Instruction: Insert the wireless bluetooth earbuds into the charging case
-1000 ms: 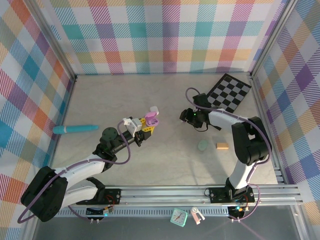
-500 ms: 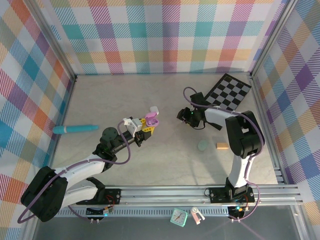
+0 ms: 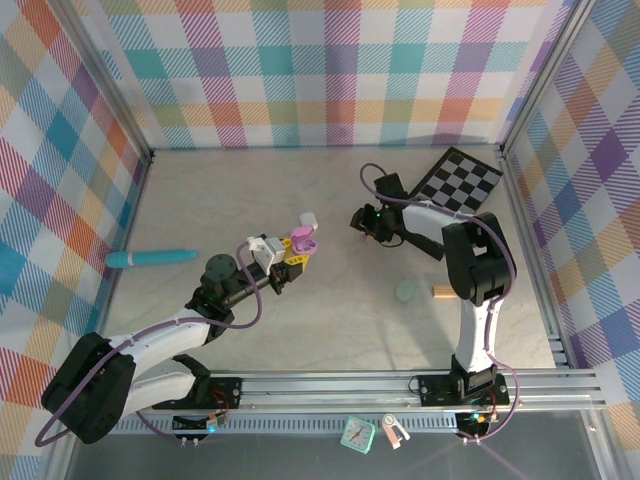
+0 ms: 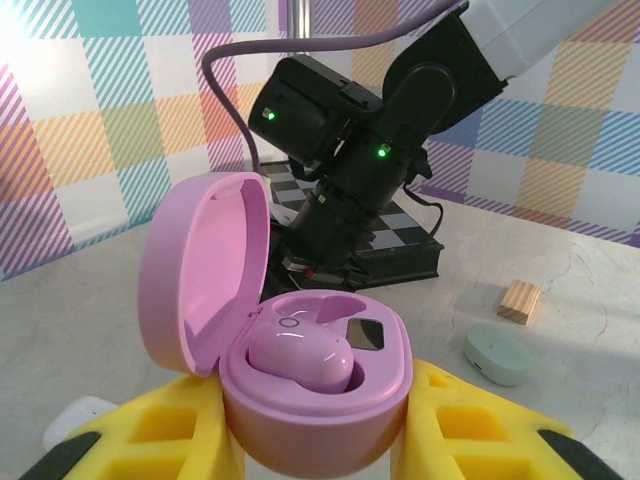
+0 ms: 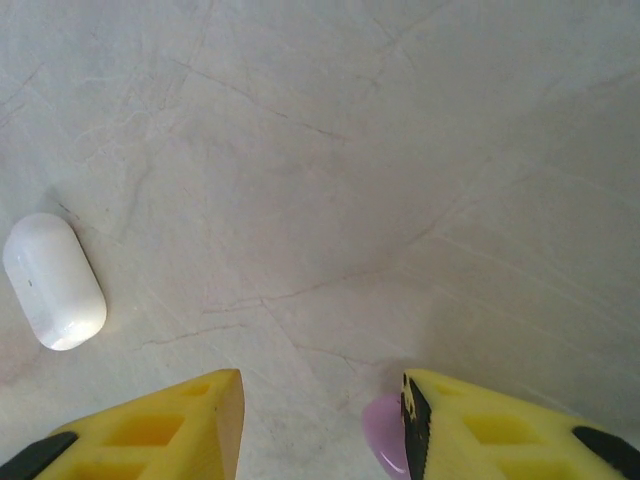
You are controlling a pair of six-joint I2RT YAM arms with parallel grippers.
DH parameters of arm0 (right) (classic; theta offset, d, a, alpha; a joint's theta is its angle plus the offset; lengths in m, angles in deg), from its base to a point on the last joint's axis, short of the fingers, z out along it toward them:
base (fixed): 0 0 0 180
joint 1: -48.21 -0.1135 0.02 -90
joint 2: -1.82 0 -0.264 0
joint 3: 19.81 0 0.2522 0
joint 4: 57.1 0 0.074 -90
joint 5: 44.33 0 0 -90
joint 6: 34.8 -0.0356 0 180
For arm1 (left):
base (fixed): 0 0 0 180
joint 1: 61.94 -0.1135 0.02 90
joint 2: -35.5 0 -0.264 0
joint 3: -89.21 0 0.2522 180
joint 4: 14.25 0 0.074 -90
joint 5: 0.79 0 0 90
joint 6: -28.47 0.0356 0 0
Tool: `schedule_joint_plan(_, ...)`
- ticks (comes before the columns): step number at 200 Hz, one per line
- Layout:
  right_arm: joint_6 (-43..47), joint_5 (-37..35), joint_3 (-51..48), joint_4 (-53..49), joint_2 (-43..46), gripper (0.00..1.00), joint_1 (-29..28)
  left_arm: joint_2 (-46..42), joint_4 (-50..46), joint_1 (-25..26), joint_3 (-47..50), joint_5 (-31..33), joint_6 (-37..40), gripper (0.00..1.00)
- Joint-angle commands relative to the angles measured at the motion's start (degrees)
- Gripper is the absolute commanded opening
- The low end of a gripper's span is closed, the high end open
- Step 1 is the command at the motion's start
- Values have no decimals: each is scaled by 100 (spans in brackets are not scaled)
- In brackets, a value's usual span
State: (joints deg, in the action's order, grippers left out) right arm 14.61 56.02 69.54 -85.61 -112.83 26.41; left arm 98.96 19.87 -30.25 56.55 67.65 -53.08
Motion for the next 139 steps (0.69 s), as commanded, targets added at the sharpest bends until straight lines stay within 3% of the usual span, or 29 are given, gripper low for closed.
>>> schedule_joint_plan(1, 451, -60, 301, -453, -65, 46, -17, -157, 11, -57, -123, -16, 95, 25)
schedule_joint_plan(27, 1223, -787, 505, -1082, 119, 47, -132, -191, 34, -57, -78, 87, 92, 24)
schedule_joint_plan(74, 2766, -1977, 676, -1784, 214, 46, -539, -463, 94, -297, 191, 956, -30, 24)
schedule_joint_plan(109, 3365, -2883, 811, -1929, 59, 44, -941, -544, 459, -825, 418, 1426, -521, 24)
schedule_joint_plan(139, 3714, -3576, 1067, -2070, -205, 43, -1269, -737, 235, -923, 413, 1698, -545, 24)
